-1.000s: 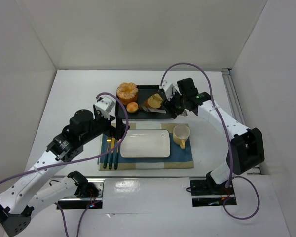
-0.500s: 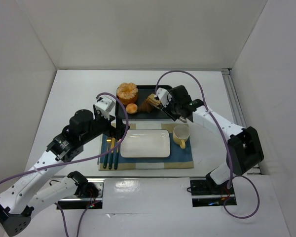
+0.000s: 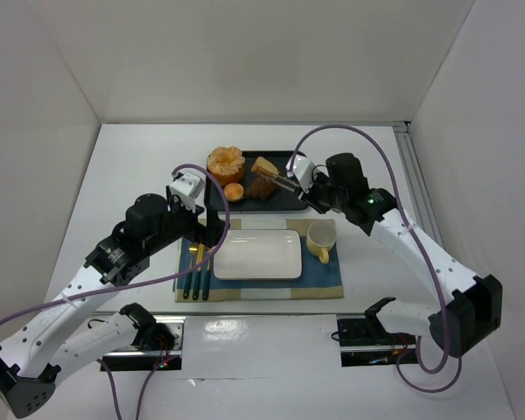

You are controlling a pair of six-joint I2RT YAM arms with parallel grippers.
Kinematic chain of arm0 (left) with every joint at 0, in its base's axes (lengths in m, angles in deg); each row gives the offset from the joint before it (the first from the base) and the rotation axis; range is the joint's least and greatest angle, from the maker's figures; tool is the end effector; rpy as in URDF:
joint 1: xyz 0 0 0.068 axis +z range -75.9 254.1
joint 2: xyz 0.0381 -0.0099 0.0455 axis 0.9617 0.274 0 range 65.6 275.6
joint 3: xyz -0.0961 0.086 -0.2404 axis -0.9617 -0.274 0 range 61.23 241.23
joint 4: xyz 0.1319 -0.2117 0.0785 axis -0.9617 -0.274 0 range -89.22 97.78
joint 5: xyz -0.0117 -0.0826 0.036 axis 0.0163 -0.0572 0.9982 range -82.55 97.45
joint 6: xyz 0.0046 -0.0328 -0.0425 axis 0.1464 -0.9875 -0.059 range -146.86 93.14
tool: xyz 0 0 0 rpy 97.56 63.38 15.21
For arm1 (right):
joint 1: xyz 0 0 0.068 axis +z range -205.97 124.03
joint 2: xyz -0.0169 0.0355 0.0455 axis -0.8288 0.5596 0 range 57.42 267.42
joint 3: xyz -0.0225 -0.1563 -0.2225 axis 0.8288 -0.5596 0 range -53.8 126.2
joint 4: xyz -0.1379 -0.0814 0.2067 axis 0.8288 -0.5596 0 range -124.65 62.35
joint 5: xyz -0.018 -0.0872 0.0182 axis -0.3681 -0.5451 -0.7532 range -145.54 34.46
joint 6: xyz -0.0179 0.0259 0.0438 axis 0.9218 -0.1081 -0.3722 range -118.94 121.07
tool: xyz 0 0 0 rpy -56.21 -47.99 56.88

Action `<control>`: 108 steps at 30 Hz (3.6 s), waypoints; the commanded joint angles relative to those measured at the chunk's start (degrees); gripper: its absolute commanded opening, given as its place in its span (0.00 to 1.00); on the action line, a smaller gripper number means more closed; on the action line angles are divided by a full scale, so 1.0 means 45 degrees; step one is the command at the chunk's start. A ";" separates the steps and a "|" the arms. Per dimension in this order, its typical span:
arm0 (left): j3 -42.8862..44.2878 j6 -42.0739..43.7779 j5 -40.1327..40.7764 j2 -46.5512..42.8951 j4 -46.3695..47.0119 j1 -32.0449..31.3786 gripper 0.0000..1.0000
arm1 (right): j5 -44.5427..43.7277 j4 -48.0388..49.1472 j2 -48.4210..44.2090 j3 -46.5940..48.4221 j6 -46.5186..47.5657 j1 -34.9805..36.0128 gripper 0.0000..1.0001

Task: Place the bread

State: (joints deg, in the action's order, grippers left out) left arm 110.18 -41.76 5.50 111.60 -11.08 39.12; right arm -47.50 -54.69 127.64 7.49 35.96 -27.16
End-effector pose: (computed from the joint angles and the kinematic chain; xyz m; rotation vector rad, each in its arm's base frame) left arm 0.1497 -0.1061 0.3459 0.3546 1.8635 -0.6328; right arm 0.2345 0.1345 0.3189 -1.2232 1.8201 0.0944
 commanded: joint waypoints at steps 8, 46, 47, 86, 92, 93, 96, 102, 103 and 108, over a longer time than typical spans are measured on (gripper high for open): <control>-0.0018 0.0283 0.0707 -0.0046 0.0498 -0.0039 1.00 | 0.3663 -0.3593 -0.1152 -0.0653 0.1972 -0.0076 0.20; -0.0018 0.0283 0.1176 -0.0046 0.0498 -0.0039 1.00 | 0.5442 -0.5378 -0.1267 0.0653 0.3028 0.0315 0.70; -0.0018 0.0283 0.1177 -0.0046 0.0498 -0.0039 1.00 | 0.5442 -0.5221 -0.1267 0.0868 0.3027 0.0315 0.69; -0.0135 0.0400 0.1314 -0.0280 0.0498 -0.0039 1.00 | 0.2805 0.0095 0.6582 0.3818 0.1445 -0.2283 0.66; -0.0135 0.0400 0.1314 -0.0280 0.0498 -0.0039 1.00 | 0.2922 -0.0571 0.6741 0.4074 0.1562 -0.2400 0.36; -0.0135 0.0400 0.1314 -0.0164 0.0498 -0.0039 1.00 | 0.3077 -0.0571 0.6508 0.4074 0.1562 -0.2516 0.33; -0.0135 0.0400 0.1314 -0.0163 0.0498 -0.0039 1.00 | 0.3235 -0.0571 0.5826 0.3917 0.1562 -0.2635 0.26; -0.0135 0.0400 0.1314 -0.0163 0.0498 -0.0039 1.00 | 0.4461 -0.1291 0.3563 0.3372 0.1835 -0.2869 0.25; -0.0135 0.0400 0.1314 -0.0163 0.0498 -0.0039 1.00 | 0.4871 -0.1487 0.3267 0.3196 0.2068 -0.2869 0.25; -0.0135 0.0400 0.1314 -0.0163 0.0498 -0.0039 1.00 | 0.6529 -0.3087 0.1664 0.2667 0.2986 -0.2869 0.24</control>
State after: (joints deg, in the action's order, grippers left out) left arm 109.70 -40.51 10.66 111.38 -11.05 39.12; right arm -26.52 -62.65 139.35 20.70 45.62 -40.12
